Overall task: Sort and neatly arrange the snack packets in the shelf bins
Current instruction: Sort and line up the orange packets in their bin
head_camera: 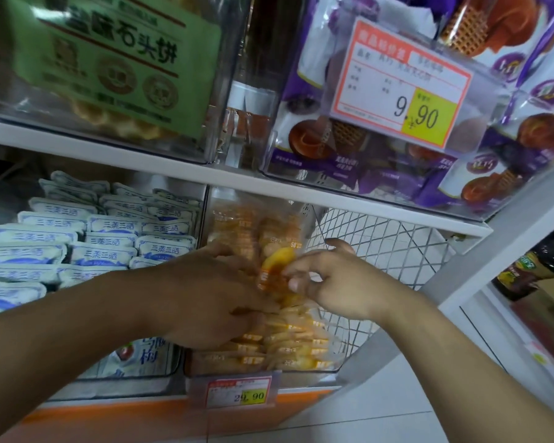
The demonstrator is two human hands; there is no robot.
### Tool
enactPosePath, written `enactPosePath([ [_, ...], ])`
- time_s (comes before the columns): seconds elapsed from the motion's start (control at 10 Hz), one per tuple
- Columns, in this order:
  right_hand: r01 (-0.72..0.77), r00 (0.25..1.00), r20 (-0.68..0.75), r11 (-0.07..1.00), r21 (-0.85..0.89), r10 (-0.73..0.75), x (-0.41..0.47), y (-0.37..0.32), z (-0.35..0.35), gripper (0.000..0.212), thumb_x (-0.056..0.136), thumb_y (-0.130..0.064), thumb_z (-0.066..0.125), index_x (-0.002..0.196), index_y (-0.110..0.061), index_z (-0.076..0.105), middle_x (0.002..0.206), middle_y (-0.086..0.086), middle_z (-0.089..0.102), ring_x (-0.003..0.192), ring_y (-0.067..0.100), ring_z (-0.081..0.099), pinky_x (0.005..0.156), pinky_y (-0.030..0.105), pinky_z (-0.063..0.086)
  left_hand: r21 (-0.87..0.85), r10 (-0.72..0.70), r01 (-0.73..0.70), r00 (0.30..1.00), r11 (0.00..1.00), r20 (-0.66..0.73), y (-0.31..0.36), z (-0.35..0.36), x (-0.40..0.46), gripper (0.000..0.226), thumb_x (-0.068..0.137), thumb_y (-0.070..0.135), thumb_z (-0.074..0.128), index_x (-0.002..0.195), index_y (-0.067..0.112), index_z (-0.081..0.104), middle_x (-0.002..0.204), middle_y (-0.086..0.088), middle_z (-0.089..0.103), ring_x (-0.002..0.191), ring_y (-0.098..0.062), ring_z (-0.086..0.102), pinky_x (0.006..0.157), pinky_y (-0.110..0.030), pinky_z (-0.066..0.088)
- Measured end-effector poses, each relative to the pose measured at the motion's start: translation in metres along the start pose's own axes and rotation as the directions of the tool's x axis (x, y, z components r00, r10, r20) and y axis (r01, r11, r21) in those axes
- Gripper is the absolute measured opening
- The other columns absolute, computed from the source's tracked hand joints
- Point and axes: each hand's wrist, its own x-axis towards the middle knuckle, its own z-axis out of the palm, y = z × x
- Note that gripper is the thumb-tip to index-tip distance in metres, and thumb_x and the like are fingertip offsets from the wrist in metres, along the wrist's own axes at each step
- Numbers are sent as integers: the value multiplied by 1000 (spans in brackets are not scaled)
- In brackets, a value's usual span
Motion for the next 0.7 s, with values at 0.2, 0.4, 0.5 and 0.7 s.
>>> enactPosePath([
  [0.2,28,996,86,998,48,-32,-29,7,13,54,96,-64,58,144,-39,56,154,-20,45,149,-13,13,125,35,-18,-142,18,-34,994,989,-111,6,-12,-2,38,96,60,40,123,45,61,122,24,61,119,3,49,112,-28,26],
  [0.4,59,997,-59,998,1,-59,-30,0,20,41,97,-51,65,136,-39,63,133,-12,64,141,0,37,123,30,-16,-195,33,-46,997,980,-71,13,-30,-5,35,98,56,41,130,50,53,122,26,64,117,5,49,115,-26,25],
  [0.5,49,998,-47,998,25,-48,-32,-3,17,33,99,-47,64,131,-40,66,127,-11,68,138,4,44,125,31,-14,-278,-24,1,997,961,-79,16,-35,-6,25,100,48,47,119,43,63,107,20,69,98,5,58,93,-20,43],
  [0.7,80,996,-45,995,-63,-83,-40,-10,19,35,105,-39,55,139,-35,62,137,-12,63,142,2,38,116,21,-20,-219,-124,103,989,970,-84,20,-36,12,29,103,39,49,128,36,64,121,12,61,112,-8,55,97,-27,44],
])
